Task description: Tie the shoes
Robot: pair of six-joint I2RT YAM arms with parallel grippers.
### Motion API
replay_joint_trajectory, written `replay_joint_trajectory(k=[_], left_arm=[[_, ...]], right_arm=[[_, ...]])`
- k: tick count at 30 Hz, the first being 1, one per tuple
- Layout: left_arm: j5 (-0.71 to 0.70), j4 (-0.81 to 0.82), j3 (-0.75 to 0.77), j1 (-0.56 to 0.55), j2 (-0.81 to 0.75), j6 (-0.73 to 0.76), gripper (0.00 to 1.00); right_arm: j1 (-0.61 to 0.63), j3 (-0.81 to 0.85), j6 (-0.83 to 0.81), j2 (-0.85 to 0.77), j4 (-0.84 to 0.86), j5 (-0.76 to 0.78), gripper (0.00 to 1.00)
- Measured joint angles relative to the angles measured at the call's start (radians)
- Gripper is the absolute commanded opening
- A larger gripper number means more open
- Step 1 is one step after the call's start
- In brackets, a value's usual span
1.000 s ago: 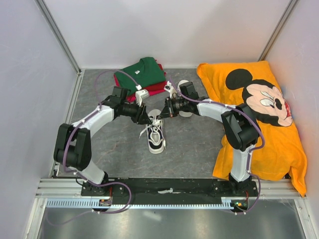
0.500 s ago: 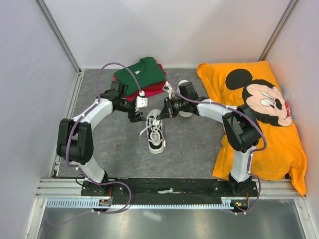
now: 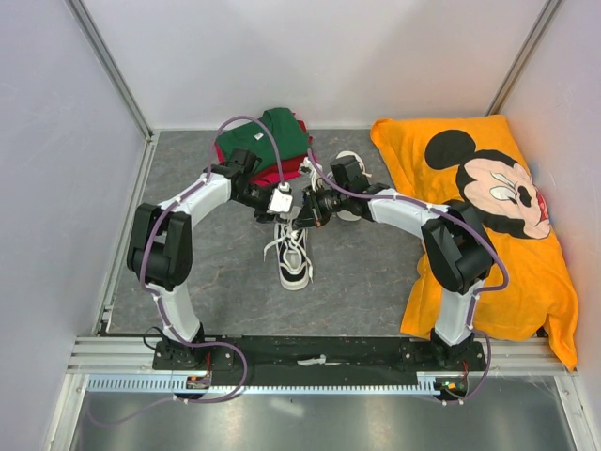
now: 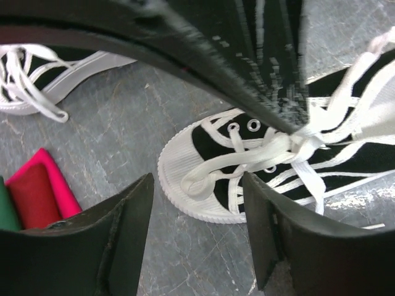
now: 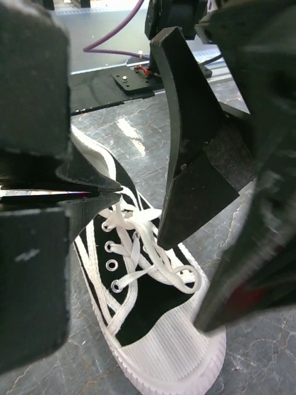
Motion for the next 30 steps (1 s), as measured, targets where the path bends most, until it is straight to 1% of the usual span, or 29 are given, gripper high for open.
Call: replay_joint_trajectory(k=[1,3,4,6,7,10,12,13,16,20,30], left_arm=[[0.000,-0.010,0.000,-0.002,0.003,0.019,0.53],[-0.001,-0.031,0.002,-0.006,0.005,0.046,0.44],[-0.002,-0.044,0.006,-0.007,0.008,0.058,0.37],[-0.005,-0.068,0.022,-0.009,0.016,0.082,0.31],[-0.010,-0.079,0.028,-0.009,0.019,0.096,0.25],[-0.027,-0.113,0.032,-0.009,0.019,0.123,0.14],[-0.038,-0.134,0.032,-0.008,0.019,0.140,0.10],[-0.044,-0.142,0.032,-0.006,0.019,0.146,0.06],[-0.053,-0.153,0.021,0.004,0.014,0.153,0.01],[-0.060,-0.167,-0.021,0.033,-0.019,0.153,0.02],[-0.079,-0.167,-0.123,0.107,-0.161,0.136,0.02]], right_arm=[[0.000,0.000,-0.005,0.000,-0.003,0.003,0.00],[0.000,0.000,-0.008,0.000,-0.006,0.003,0.00],[0.000,0.000,-0.011,0.000,-0.009,0.004,0.00],[0.000,0.000,-0.015,0.000,-0.016,0.005,0.00],[0.000,0.000,-0.017,0.000,-0.018,0.005,0.00],[0.000,0.000,-0.026,-0.002,-0.026,0.007,0.00],[0.000,0.000,-0.032,-0.006,-0.031,0.012,0.00],[0.000,0.000,-0.034,-0.010,-0.034,0.014,0.00],[-0.004,0.000,-0.042,-0.019,-0.043,0.021,0.00],[-0.012,0.000,-0.052,-0.032,-0.056,0.029,0.00],[-0.032,0.000,-0.093,-0.036,-0.094,0.089,0.00]])
